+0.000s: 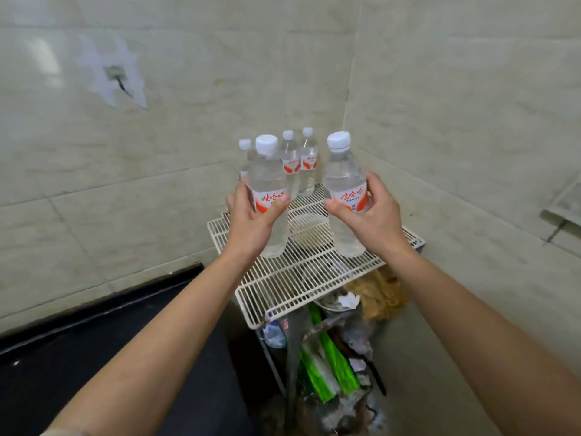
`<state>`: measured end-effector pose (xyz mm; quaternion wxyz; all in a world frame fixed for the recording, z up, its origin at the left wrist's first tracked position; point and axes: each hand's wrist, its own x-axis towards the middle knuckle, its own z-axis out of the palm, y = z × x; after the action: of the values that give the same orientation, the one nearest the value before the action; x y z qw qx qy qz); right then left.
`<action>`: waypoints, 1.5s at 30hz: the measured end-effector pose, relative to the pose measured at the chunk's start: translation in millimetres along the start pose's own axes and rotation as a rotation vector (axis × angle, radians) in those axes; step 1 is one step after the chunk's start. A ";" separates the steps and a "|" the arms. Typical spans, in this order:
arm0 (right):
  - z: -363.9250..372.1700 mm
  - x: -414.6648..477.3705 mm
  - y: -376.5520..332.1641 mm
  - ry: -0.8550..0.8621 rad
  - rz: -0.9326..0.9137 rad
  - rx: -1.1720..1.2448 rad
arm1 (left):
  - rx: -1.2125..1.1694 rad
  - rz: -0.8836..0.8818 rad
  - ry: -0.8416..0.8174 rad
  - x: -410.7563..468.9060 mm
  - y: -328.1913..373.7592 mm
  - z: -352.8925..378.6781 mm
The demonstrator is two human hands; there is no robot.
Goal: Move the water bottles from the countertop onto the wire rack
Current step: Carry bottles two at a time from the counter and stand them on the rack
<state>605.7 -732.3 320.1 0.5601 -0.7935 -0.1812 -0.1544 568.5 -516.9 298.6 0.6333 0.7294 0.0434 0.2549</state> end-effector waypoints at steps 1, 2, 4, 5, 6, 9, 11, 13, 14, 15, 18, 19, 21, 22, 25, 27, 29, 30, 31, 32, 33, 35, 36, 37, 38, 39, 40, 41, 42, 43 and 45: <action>0.9 13.3 4.6 -0.010 0.002 0.001 | 0.030 0.011 0.008 10.0 -1.8 2.5; 2.9 26.3 10.2 -0.025 0.002 -0.008 | 0.047 0.014 0.015 20.1 -5.4 4.0; 9.0 50.9 25.1 -0.060 0.007 -0.031 | 0.101 0.013 0.039 38.9 -13.3 4.9; 13.7 63.3 33.5 -0.080 0.010 -0.041 | 0.132 0.010 0.052 47.4 -16.6 4.8; 19.5 75.6 41.4 -0.097 0.016 -0.048 | 0.151 0.003 0.068 55.9 -21.7 5.1; 41.3 111.9 68.8 -0.140 0.032 -0.029 | 0.171 -0.034 0.134 76.2 -34.1 10.2; 57.9 136.5 86.2 -0.197 0.056 0.003 | 0.180 -0.079 0.172 90.1 -44.8 15.0; 74.6 159.4 102.2 -0.261 0.076 0.037 | 0.207 -0.105 0.201 104.5 -55.5 20.2; 82.1 169.1 108.9 -0.295 0.077 0.051 | 0.211 -0.115 0.213 111.0 -60.8 23.2; 88.8 177.6 115.7 -0.325 0.078 0.059 | 0.214 -0.129 0.228 117.3 -65.3 26.8; 106.6 195.2 134.3 -0.412 0.082 0.093 | 0.213 -0.183 0.242 134.5 -80.0 34.2; 114.1 200.9 142.5 -0.439 0.092 0.109 | 0.212 -0.208 0.247 140.9 -86.7 35.3; 124.0 201.3 149.9 -0.462 0.093 0.114 | 0.213 -0.245 0.242 144.4 -94.6 35.0; 129.6 201.6 153.2 -0.484 0.097 0.110 | 0.207 -0.255 0.243 145.5 -100.5 35.3; 142.0 200.8 159.3 -0.527 0.063 0.058 | 0.184 -0.238 0.258 147.3 -113.2 39.0; 144.3 198.9 160.3 -0.539 0.016 0.023 | 0.184 -0.208 0.261 146.9 -118.2 39.4; 142.7 196.5 163.5 -0.547 -0.003 0.004 | 0.217 -0.202 0.240 142.0 -127.1 37.5; 140.4 194.8 167.1 -0.567 0.007 -0.014 | 0.248 -0.227 0.221 137.9 -134.6 36.5; 139.7 192.5 174.6 -0.603 0.032 -0.031 | 0.287 -0.269 0.196 132.9 -143.4 36.0; 138.7 188.5 181.3 -0.660 0.064 -0.060 | 0.330 -0.324 0.164 127.6 -152.3 35.9; 138.8 183.5 189.2 -0.709 0.085 -0.091 | 0.373 -0.378 0.134 122.3 -159.3 37.0; 141.1 173.7 204.1 -0.751 0.112 -0.155 | 0.442 -0.447 0.123 114.7 -170.9 38.7; 142.0 170.1 207.7 -0.747 0.117 -0.177 | 0.461 -0.449 0.139 113.0 -174.4 39.5; 143.9 168.5 212.5 -0.732 0.107 -0.197 | 0.473 -0.436 0.157 112.3 -176.1 40.6; 145.3 168.1 214.0 -0.715 0.093 -0.227 | 0.485 -0.426 0.172 112.6 -177.1 42.0; 147.8 168.2 214.7 -0.695 0.073 -0.250 | 0.498 -0.424 0.181 113.2 -178.1 42.8; 150.5 168.3 213.7 -0.680 0.066 -0.273 | 0.513 -0.421 0.187 114.0 -179.2 43.4; 154.0 168.4 214.4 -0.661 0.067 -0.293 | 0.533 -0.417 0.193 114.9 -181.1 44.1; 157.5 168.5 213.4 -0.642 0.080 -0.324 | 0.550 -0.411 0.203 115.7 -183.3 44.9; 161.4 168.6 213.2 -0.615 0.081 -0.353 | 0.564 -0.404 0.218 116.8 -185.3 45.6; 169.2 167.5 213.2 -0.560 0.067 -0.397 | 0.588 -0.380 0.254 119.1 -189.0 47.0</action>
<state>859.5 -618.6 162.6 0.3280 -0.9041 -0.2682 0.0557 740.8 -476.6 154.4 0.4223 0.8217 0.3275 0.1981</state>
